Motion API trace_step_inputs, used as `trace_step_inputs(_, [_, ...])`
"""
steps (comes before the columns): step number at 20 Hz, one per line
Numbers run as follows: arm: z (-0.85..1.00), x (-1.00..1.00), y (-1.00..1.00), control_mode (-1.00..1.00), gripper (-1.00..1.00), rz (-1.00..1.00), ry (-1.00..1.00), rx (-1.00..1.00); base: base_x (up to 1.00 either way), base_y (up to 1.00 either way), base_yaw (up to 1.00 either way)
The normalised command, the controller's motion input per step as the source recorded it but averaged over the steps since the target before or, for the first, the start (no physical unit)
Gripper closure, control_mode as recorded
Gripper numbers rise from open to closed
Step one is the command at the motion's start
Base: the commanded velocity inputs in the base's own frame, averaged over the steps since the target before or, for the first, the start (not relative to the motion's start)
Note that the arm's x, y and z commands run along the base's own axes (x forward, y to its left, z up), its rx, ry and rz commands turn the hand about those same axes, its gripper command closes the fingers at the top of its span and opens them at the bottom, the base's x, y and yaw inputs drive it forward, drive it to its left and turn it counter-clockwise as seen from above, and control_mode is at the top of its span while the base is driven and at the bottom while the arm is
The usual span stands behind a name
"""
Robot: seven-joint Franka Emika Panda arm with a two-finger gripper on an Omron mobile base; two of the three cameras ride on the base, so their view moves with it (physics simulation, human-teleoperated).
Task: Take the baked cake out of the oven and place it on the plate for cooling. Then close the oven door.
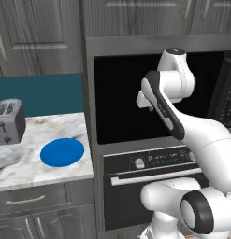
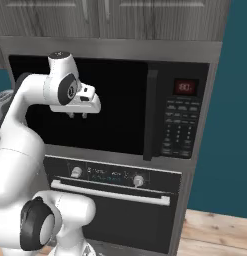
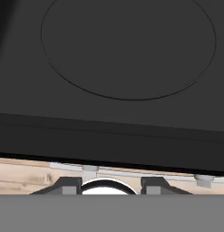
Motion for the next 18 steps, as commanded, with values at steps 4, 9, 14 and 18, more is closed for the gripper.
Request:
trace_step_inputs(4, [0.00,0.00,0.00,1.00,-1.00,0.00,0.00,0.00,-0.08,0.00,0.00])
trace_step_inputs(9, [0.00,0.00,0.00,1.00,-1.00,0.00,0.00,0.00,-0.57,0.00,-0.04])
trace_step_inputs(14, [0.00,0.00,0.00,1.00,-1.00,0.00,0.00,0.00,-0.45,0.21,-0.13])
trace_step_inputs(18, [0.00,0.00,0.00,1.00,-1.00,0.00,0.00,0.00,-0.05,0.54,-0.34])
